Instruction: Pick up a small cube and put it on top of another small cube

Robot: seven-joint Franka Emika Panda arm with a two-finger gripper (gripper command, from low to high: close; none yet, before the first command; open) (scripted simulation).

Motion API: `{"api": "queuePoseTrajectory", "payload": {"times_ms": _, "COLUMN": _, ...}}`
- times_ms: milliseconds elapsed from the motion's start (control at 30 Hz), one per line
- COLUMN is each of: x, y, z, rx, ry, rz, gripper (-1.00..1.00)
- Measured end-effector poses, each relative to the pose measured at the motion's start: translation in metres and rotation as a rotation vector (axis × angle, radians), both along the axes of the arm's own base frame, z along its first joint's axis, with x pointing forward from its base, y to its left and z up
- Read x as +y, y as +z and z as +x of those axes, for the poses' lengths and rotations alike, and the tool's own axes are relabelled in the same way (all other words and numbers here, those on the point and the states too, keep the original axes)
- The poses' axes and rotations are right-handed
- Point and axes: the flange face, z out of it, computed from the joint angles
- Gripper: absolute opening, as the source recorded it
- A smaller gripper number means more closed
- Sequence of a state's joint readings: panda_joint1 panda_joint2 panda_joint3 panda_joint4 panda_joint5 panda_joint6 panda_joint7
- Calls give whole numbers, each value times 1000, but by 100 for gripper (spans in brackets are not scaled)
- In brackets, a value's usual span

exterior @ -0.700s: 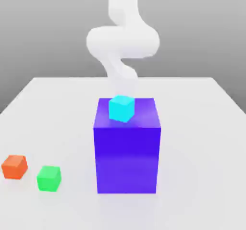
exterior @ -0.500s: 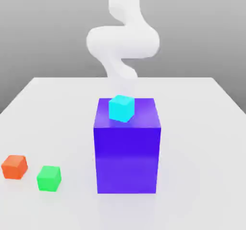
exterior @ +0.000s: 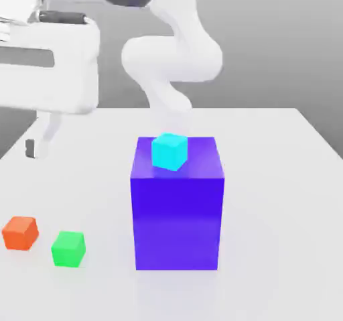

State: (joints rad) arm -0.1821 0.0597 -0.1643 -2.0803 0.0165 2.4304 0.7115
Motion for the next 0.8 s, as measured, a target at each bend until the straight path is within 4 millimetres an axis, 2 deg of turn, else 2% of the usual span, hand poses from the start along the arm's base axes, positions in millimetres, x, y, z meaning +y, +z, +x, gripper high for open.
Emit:
{"api": "queuePoseTrajectory", "payload": {"times_ms": 200, "x": -51, "y": -101, "z": 9, "rx": 121, "ry": -54, "rz": 44, "gripper": 0}}
{"api": "queuePoseTrajectory", "payload": {"times_ms": 400, "x": -101, "y": -208, "z": -7, "rx": 238, "ry": -118, "rz": 99, "gripper": 0}}
{"api": "queuePoseTrajectory", "payload": {"times_ms": 533, "x": -112, "y": -277, "z": -13, "rx": 266, "ry": -133, "rz": 115, "gripper": 0}}
{"api": "queuePoseTrajectory", "payload": {"times_ms": 567, "x": -112, "y": -292, "z": -13, "rx": 267, "ry": -133, "rz": 116, "gripper": -100}}
{"api": "queuePoseTrajectory", "payload": {"times_ms": 733, "x": -112, "y": -292, "z": -13, "rx": 266, "ry": -133, "rz": 117, "gripper": -100}}
{"api": "queuePoseTrajectory", "payload": {"times_ms": 767, "x": -112, "y": -299, "z": -14, "rx": 267, "ry": -134, "rz": 117, "gripper": -100}}
{"api": "queuePoseTrajectory", "payload": {"times_ms": 800, "x": -112, "y": -295, "z": -14, "rx": 267, "ry": -134, "rz": 117, "gripper": -100}}
